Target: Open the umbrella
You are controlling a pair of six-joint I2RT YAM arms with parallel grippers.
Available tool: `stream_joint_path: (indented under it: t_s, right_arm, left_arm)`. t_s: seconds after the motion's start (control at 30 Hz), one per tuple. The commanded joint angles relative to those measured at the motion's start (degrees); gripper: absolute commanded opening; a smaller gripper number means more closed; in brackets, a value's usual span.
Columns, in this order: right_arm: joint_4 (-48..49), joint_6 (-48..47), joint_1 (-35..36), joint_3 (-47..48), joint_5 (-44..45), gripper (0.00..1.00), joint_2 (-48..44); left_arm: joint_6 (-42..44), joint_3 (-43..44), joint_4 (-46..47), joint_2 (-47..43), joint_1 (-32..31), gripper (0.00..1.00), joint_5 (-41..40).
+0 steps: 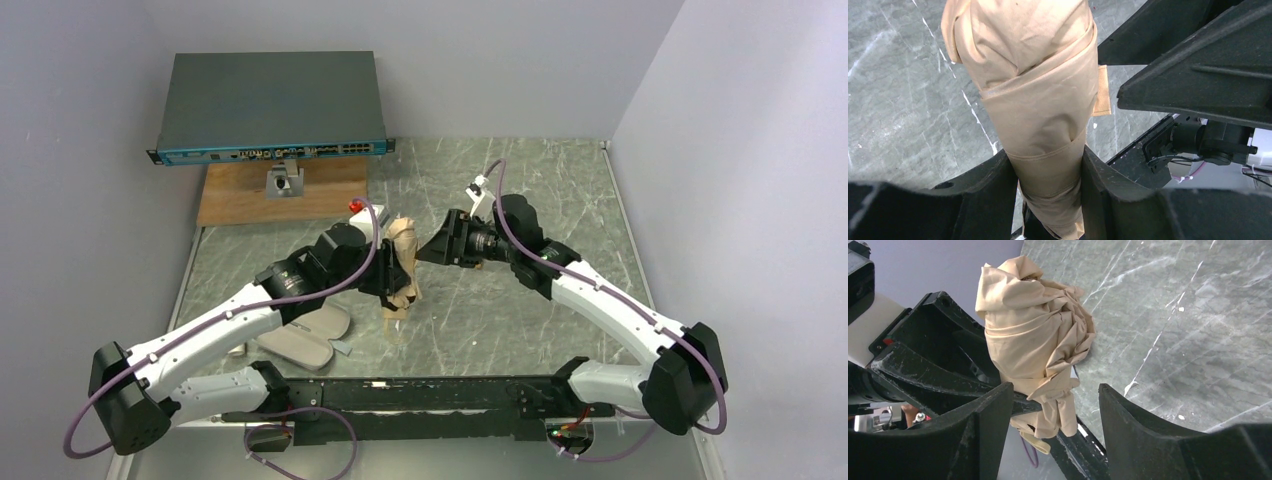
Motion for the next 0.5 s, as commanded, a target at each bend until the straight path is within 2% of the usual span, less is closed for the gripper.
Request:
stream_joint_path:
  t_s: [0.0,0.2,0.3,0.47]
  right_arm:
    - [0.71,-0.58,1.17,3.62,-0.32,0.63,1.17]
    - [0.01,-0.99,3.58,3.86,0.94,0.57,2.85]
    - [-0.49,-1.18,4.31,3.83,1.55,0.43,3.24]
    - [-0.94,-1.38,4.38,3.31,2.35,0.31,2.99]
  left_arm:
    - [0.84,3.49,5.56,-0.18,-0.61,0.0,-0.4]
    - [1.26,3.66,5.3,-0.33,-0.72,0.0,-0.43]
    - [1.36,3.88,4.96,-0.43,-0.69,0.0,-1.97]
    - [1.27,3.89,4.69,-0.53,-0.73,0.0,-2.07]
